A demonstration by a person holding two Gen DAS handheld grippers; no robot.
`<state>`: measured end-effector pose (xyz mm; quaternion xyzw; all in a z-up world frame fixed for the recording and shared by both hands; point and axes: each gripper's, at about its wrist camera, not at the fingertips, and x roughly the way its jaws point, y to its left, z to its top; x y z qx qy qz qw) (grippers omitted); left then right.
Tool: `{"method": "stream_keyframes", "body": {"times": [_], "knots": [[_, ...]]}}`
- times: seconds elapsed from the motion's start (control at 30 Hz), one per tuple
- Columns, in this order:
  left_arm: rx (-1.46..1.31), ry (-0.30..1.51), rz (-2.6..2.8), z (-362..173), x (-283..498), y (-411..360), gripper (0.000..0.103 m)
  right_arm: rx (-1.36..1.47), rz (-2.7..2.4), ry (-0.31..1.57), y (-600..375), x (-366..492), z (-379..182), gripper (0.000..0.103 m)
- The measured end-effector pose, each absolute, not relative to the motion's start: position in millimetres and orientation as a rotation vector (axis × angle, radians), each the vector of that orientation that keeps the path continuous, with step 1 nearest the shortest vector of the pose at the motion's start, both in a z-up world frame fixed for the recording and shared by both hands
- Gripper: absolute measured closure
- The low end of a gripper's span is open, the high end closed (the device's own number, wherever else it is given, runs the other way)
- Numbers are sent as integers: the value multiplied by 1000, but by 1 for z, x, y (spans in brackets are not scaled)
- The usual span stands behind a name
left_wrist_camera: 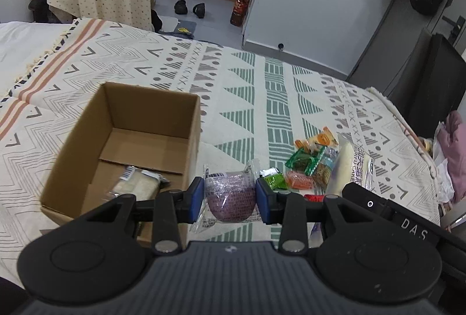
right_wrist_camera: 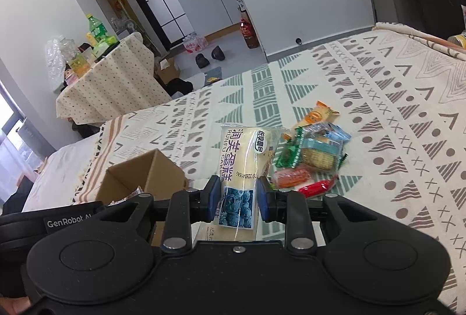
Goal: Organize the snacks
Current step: 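Carry both packs over the box and open both grippers to drop them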
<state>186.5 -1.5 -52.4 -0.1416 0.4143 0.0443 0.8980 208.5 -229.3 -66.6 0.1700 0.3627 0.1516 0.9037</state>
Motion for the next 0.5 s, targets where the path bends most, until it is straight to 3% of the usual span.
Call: {"method": "stream_keyframes", "body": {"times": [0.5], "knots": [[-357,824,146,-44,175,53,66,358,368,739,-185,206,-51,76]]}}
